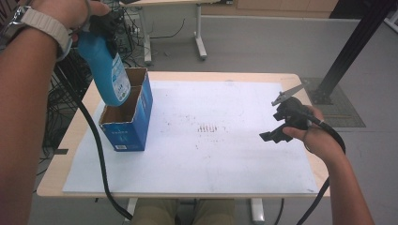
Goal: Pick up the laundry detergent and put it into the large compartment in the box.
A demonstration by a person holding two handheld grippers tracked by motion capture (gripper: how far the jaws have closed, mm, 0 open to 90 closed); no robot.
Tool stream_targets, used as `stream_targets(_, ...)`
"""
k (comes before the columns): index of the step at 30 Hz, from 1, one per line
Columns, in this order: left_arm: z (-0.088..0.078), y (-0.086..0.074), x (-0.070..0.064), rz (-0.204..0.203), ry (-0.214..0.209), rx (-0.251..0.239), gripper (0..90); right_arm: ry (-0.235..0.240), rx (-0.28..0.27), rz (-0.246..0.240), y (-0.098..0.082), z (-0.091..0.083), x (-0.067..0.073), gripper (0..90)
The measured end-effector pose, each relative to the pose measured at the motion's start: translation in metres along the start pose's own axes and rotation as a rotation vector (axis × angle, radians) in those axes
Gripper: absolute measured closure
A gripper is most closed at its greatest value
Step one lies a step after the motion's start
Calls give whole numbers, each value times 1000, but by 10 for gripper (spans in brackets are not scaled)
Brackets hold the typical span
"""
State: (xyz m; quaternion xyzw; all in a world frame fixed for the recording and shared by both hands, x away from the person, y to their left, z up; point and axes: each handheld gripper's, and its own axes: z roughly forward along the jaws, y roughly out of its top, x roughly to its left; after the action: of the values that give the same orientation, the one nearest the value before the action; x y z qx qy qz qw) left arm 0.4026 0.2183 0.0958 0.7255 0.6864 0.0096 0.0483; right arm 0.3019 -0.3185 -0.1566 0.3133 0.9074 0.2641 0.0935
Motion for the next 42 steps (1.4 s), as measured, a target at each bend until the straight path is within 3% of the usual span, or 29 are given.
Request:
stream_targets(18, 15, 8, 11, -36, 15, 0, 392, 10, 7, 4, 1, 7, -3, 73)
stream_targets(42, 33, 20, 18, -44, 36, -6, 392, 16, 9, 15, 1, 11, -11, 73)
